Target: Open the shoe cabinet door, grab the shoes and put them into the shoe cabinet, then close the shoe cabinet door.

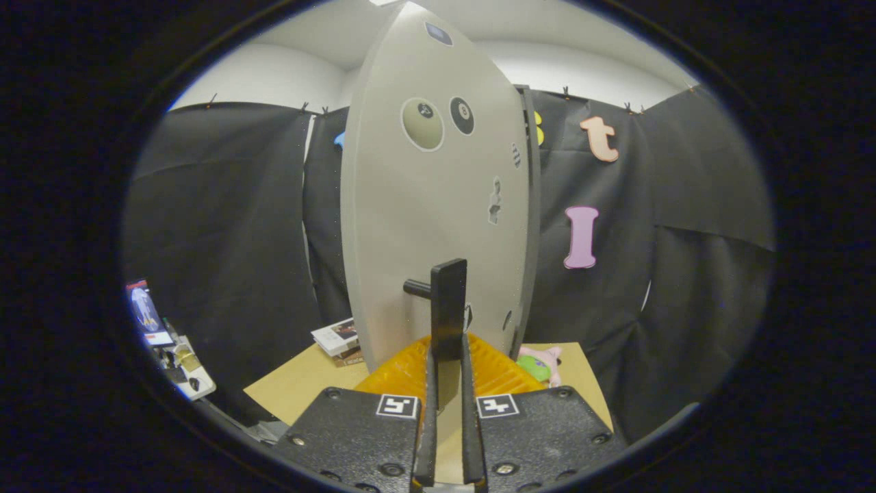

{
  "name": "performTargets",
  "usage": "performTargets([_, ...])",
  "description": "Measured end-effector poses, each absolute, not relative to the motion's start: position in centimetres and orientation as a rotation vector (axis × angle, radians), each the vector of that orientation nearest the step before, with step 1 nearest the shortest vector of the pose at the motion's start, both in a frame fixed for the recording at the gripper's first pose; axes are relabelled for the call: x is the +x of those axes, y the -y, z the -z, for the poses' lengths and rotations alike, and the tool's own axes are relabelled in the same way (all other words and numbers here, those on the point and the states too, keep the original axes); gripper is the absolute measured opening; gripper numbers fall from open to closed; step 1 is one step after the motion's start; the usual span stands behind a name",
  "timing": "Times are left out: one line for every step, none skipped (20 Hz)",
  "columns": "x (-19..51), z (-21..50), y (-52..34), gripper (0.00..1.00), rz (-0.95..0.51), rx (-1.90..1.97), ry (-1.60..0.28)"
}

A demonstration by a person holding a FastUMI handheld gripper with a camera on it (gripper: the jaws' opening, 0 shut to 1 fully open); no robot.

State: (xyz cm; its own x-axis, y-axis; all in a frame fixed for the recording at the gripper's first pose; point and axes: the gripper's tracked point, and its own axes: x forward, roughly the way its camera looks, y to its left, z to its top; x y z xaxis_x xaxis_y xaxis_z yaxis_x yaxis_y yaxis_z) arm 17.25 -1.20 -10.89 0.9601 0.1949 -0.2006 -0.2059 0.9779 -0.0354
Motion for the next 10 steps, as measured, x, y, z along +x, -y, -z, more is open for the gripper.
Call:
performTargets([17.1,10.8,1.9,0.16,-0.178,-0.047,-0.197])
performTargets([16.9,10.8,2.7,0.13,-0.148,-0.040,-0.194])
performTargets([17.0,10.6,3.6,0.12,-0.114,-0.034,-0.191])
performTargets([17.1,10.7,4.5,0.08,-0.078,-0.033,-0.191])
performTargets([17.2,10.5,5.5,0.07,-0.040,-0.033,-0.191])
performTargets([17.1,10.4,6.6,0.04,-0.007,-0.028,-0.191])
performTargets([17.1,10.4,7.5,0.04,0.021,-0.012,-0.192])
performTargets([17.2,10.5,7.1,0.04,0.007,0.030,-0.197])
performTargets([17.2,10.6,5.8,0.04,-0.025,0.072,-0.203])
performTargets([17.1,10.7,5.1,0.04,-0.049,0.099,-0.214])
